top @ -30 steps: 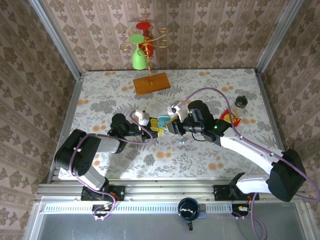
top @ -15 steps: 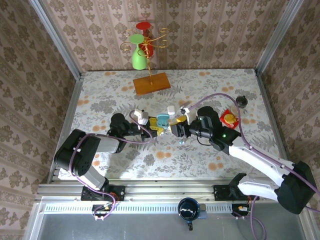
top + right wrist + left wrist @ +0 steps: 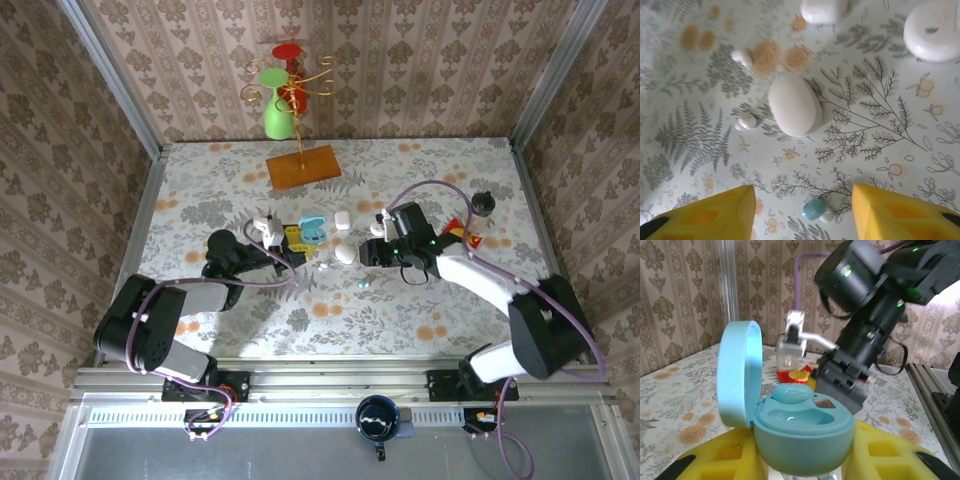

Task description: Insert wireless bluetooth earbuds into charging case

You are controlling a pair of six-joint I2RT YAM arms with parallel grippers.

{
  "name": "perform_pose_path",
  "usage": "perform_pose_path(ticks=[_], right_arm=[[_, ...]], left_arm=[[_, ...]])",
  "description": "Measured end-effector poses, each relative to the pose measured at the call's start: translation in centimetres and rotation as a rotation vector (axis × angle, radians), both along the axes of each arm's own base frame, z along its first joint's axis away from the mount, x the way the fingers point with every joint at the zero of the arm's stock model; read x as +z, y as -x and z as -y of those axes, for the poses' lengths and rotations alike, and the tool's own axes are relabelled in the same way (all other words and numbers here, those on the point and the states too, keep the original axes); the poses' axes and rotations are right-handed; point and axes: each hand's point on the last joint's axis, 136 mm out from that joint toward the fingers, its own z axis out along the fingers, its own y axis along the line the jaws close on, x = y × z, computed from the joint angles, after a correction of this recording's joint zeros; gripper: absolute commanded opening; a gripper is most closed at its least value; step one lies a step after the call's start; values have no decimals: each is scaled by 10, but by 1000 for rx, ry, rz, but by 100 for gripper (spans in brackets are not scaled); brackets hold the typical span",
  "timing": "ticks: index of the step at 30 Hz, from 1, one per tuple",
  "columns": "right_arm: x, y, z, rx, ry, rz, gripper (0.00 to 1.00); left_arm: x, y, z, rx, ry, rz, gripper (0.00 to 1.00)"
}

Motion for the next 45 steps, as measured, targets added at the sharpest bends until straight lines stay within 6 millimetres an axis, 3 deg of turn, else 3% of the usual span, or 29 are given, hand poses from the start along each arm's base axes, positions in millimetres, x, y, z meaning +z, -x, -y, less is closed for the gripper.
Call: perform_pose_path(ticks=[9, 21, 26, 39, 45], right_arm=[[-46, 5, -19, 48, -32, -216, 56], [-68, 27, -25, 86, -52, -319, 57], [-67, 30, -26, 90, -62, -298, 57], [-66, 61, -45, 126, -70, -334, 56], [-60, 69, -42, 123, -62, -343, 56]], left_arm=[[3, 2, -7, 54, 4, 38, 20], [1, 2, -8, 65, -1, 47, 20], [2, 1, -8, 69, 0, 48, 20], [2, 2, -8, 69, 0, 48, 20], [2, 2, -8, 69, 0, 48, 20]])
